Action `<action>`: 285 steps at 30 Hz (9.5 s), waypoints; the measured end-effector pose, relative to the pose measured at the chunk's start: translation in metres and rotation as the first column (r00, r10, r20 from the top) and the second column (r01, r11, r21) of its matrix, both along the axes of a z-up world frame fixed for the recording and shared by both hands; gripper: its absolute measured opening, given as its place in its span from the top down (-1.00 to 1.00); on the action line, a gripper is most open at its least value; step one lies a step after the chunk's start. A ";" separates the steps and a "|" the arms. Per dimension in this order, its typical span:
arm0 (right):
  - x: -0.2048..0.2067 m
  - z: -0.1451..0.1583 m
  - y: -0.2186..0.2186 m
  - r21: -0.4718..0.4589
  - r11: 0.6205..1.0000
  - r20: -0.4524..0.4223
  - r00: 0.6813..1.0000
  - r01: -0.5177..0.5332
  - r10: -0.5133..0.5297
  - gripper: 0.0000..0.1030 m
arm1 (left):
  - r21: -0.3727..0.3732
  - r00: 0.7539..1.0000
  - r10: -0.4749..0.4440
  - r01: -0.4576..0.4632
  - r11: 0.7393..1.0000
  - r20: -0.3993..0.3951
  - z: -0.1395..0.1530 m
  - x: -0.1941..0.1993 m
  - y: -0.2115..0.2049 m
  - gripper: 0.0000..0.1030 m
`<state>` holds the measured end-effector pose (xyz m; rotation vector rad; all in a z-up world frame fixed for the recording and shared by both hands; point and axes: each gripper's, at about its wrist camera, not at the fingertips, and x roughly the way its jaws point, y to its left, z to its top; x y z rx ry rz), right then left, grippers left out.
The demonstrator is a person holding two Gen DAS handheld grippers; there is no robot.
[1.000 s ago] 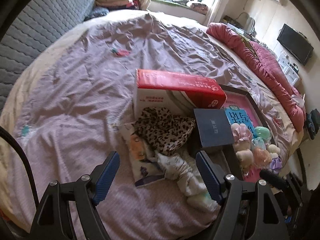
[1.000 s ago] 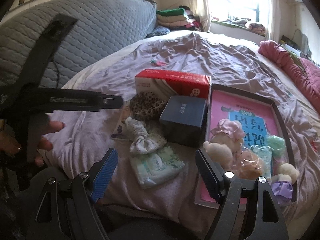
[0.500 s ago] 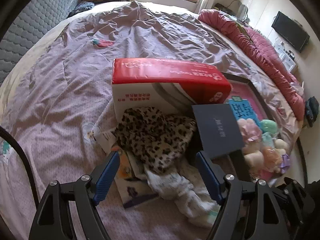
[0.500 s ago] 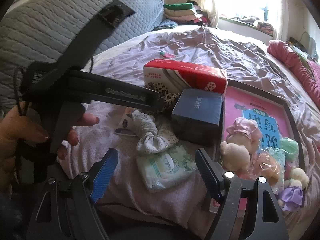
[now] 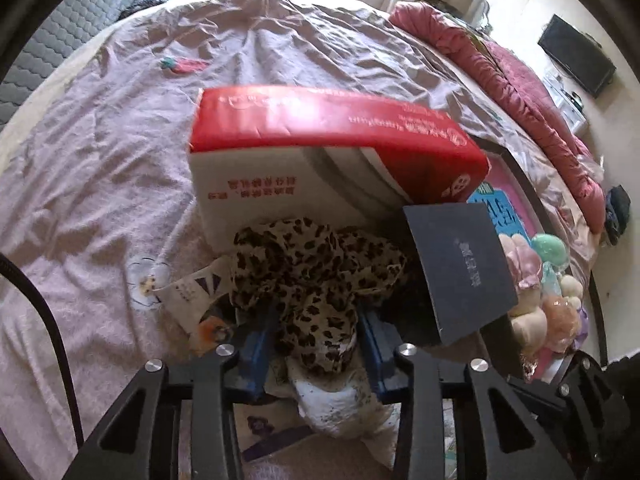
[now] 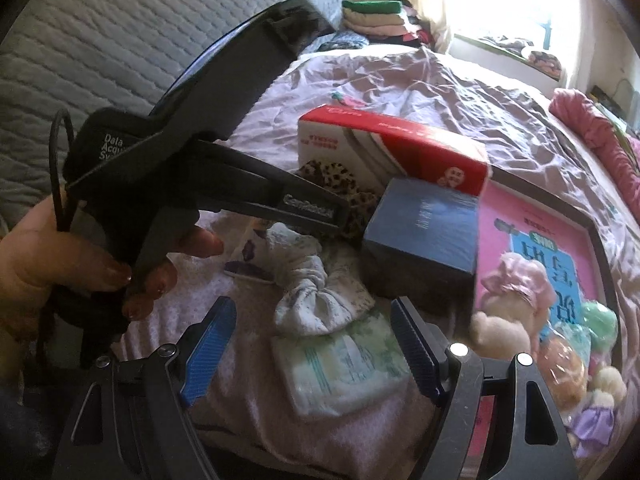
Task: Organize soft objects
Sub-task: 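Grasp the leopard-print cloth with the left gripper while the right grasps the white lace scrunchie, then lift and carry the leopard cloth and white scrunchie over the pink tray, then lower the scrunchie onto the tray and open the right gripper while the left lowers the leopard cloth, then open the left gripper to release the leopard cloth on the tray, then move both open grippers back to the packets beside the tray, then grasp the white printed packet with the left gripper while the right grasps the mint-green wrapped pad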
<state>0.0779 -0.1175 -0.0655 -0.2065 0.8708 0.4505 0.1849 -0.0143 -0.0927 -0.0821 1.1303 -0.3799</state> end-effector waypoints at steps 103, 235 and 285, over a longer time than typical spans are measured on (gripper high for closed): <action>-0.070 0.121 -0.230 0.264 0.877 0.258 0.847 0.401 -0.465 0.67 | -0.053 0.950 -0.156 0.176 0.983 0.269 0.124 -0.117 -0.115 0.82; -0.063 0.119 -0.110 0.229 0.921 0.119 0.930 0.315 -0.348 -0.27 | -0.042 0.958 0.117 -0.110 0.993 0.263 0.124 -0.092 -0.005 -0.23; -0.002 -0.011 -0.029 0.115 0.941 -0.151 0.942 0.318 -0.300 0.10 | -0.047 0.979 0.203 -0.203 0.978 -0.008 -0.018 -0.021 0.041 -0.23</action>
